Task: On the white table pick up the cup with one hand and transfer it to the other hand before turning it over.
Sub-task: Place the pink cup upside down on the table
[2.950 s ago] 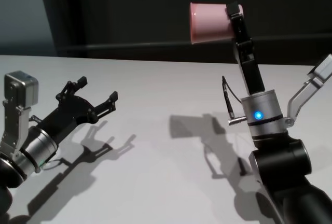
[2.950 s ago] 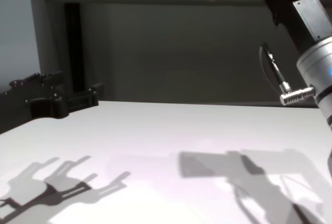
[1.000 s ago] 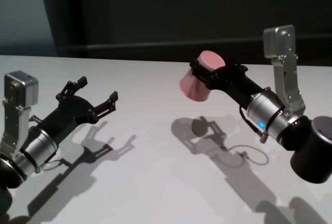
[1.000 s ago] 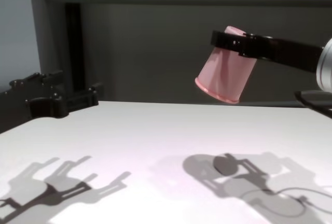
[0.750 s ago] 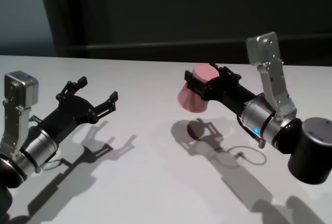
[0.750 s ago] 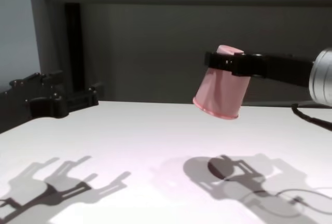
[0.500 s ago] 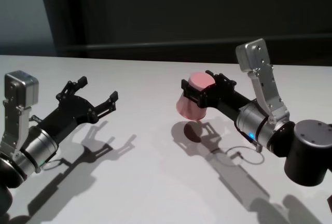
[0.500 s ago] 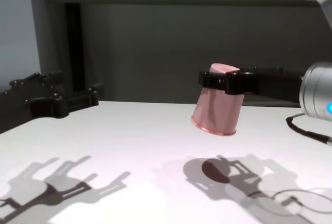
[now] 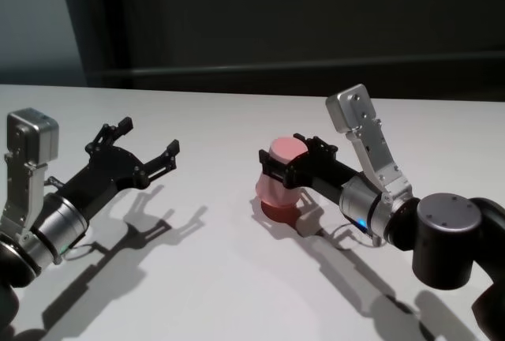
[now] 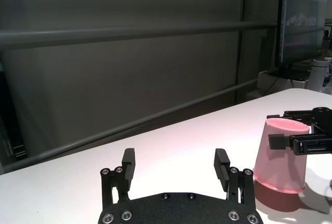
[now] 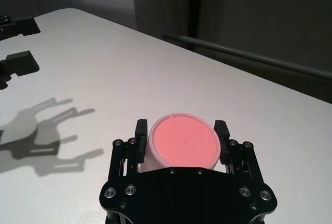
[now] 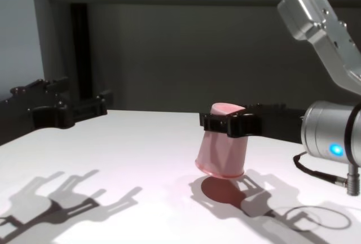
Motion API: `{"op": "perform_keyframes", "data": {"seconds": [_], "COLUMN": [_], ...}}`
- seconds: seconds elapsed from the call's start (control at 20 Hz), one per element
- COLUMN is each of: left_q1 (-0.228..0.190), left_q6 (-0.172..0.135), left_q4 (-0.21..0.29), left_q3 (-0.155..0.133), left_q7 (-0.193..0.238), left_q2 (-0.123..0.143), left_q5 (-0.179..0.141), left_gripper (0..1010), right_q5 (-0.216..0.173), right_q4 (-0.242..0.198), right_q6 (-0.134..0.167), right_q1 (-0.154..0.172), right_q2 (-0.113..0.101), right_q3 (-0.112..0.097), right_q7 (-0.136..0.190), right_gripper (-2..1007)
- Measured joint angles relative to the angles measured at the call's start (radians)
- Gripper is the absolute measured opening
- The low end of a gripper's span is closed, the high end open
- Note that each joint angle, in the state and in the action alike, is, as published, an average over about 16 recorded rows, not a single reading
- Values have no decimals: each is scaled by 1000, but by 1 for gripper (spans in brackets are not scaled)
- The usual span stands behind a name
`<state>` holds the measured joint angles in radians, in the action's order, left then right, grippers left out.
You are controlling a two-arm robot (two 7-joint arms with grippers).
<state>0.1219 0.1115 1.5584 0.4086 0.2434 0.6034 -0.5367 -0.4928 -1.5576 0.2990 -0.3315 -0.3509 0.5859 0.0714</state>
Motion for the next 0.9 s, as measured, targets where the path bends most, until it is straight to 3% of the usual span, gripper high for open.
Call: {"op": "perform_keyframes", "data": {"seconds": [0.4,0.9], "left_q1": [0,0], "left_q6": [0,0], "left_q4": [0,0], "left_q3": [0,0], "left_q7": [0,0], "left_q2": [0,0], "left_q5": [0,0], "left_gripper": [1001,1001], "right_q5": [25,46], "right_q4": [47,60], "right_q6": [8,32], "right_q1": [-21,-16], "right_q2": [28,35], "right_q3": [18,17], "right_q7": [32,53], "right_gripper": [759,759]}}
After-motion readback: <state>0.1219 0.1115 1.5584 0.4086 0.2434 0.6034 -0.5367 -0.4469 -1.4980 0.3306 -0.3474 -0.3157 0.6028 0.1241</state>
